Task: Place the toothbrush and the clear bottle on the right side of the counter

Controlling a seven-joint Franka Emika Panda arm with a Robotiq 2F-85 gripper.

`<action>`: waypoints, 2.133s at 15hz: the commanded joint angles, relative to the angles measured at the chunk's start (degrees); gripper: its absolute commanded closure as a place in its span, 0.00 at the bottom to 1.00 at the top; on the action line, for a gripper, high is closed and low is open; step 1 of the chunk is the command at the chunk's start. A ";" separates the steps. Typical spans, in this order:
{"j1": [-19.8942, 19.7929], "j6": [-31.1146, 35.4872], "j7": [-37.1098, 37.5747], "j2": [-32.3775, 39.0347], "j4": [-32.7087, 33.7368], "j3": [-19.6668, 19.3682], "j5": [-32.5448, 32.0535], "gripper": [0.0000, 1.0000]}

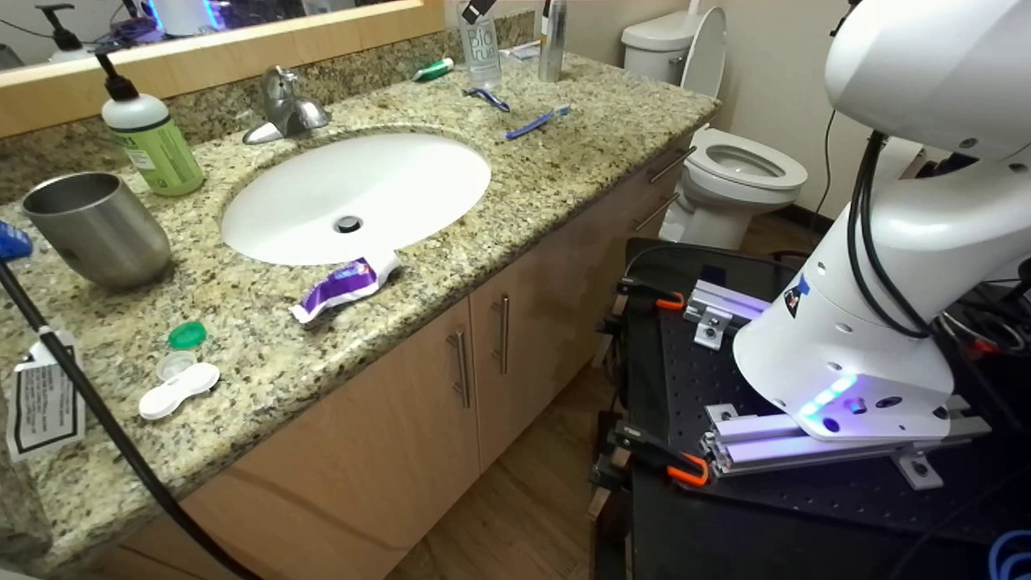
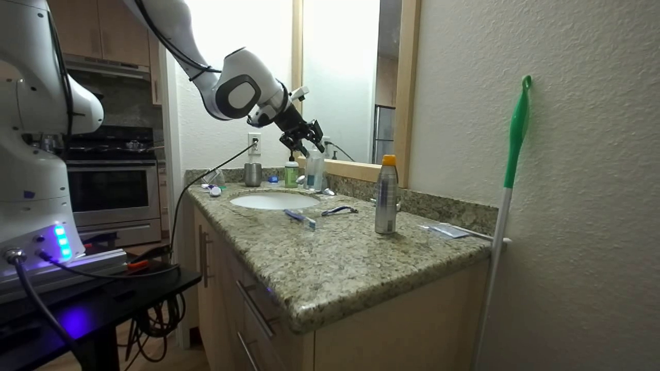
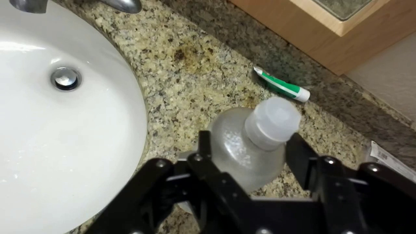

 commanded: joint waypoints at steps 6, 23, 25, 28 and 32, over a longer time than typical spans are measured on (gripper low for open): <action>10.72 8.33 0.19 3.56 -0.48 -11.82 1.51 0.65; 37.98 11.77 -3.42 7.87 6.15 -38.03 9.24 0.65; 39.90 11.58 -3.53 8.20 6.88 -40.20 9.86 0.65; 42.44 11.54 -3.30 8.93 8.28 -42.47 10.02 0.65; 44.82 11.54 -2.37 9.58 8.24 -44.23 9.99 0.65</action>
